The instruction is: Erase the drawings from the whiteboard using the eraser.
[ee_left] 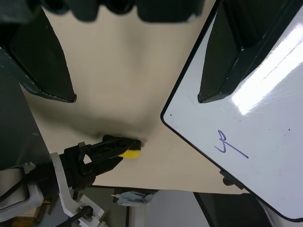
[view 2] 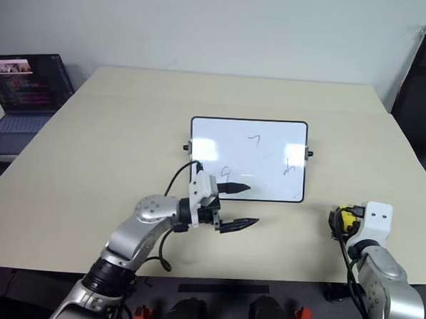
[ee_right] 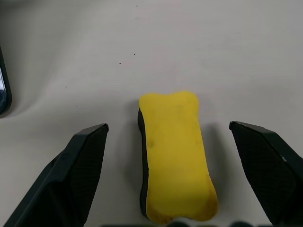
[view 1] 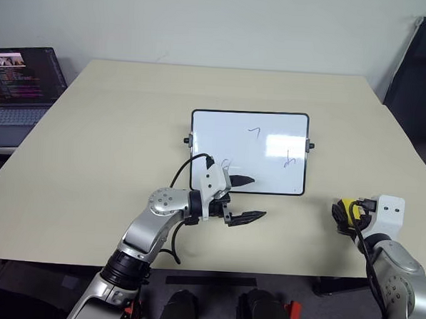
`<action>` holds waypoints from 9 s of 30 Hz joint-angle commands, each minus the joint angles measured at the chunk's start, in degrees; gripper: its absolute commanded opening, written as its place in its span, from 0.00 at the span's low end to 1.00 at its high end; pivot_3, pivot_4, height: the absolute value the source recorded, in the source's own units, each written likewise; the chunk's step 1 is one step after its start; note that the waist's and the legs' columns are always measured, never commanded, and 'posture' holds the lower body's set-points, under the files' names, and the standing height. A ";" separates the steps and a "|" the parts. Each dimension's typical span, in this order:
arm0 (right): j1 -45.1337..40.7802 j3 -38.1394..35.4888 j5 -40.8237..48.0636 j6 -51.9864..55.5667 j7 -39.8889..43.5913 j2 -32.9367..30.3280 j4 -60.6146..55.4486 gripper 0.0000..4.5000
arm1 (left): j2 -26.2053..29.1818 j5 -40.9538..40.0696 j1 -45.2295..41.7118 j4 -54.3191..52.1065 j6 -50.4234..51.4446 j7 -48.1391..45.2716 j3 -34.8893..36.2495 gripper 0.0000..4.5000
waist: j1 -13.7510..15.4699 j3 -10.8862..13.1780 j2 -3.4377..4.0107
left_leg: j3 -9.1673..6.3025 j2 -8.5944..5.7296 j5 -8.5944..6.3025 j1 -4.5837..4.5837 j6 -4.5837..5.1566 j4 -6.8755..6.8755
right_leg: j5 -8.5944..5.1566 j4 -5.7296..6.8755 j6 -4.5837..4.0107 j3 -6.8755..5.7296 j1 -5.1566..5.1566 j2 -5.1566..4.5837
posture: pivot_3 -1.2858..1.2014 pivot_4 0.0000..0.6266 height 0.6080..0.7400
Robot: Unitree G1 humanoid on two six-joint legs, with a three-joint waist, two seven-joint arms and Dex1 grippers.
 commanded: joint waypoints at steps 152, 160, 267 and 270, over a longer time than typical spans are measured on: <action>-11.71 21.73 -17.73 -18.73 13.69 -5.34 7.09 0.21 | -6.28 12.76 -8.56 15.31 -14.37 15.87 3.84 1.00 | -0.08 0.01 -0.05 | 0.01 0.03 0.06 0.12 0.07 0.13 | 0.25 0.03 0.02 0.07 0.14 0.10 | 0.52 0.24 1.00; -21.45 20.67 -18.47 -23.59 9.97 -2.13 13.24 0.21 | -6.51 12.91 -9.77 16.56 -15.27 14.83 3.83 1.00 | -0.01 0.01 -0.05 | 0.02 0.03 0.06 0.09 0.07 0.10 | 0.26 0.03 0.01 0.07 0.09 0.12 | 0.52 0.24 1.00; -45.74 28.82 -24.86 -43.72 15.67 2.81 44.58 0.21 | -5.44 21.19 -8.39 16.12 -16.69 26.85 4.51 1.00 | -0.04 0.03 -0.02 | 0.05 0.08 0.09 0.04 0.09 0.05 | 0.34 0.03 -0.09 0.08 0.01 0.10 | 0.52 0.24 1.00; -45.51 29.02 -24.72 -43.86 15.96 3.27 44.63 0.21 | -5.42 21.20 -8.12 15.82 -16.60 26.93 4.61 1.00 | -0.01 0.03 -0.02 | 0.03 0.07 0.09 0.04 0.09 0.06 | 0.34 0.03 -0.09 0.07 0.01 0.10 | 0.52 0.24 1.00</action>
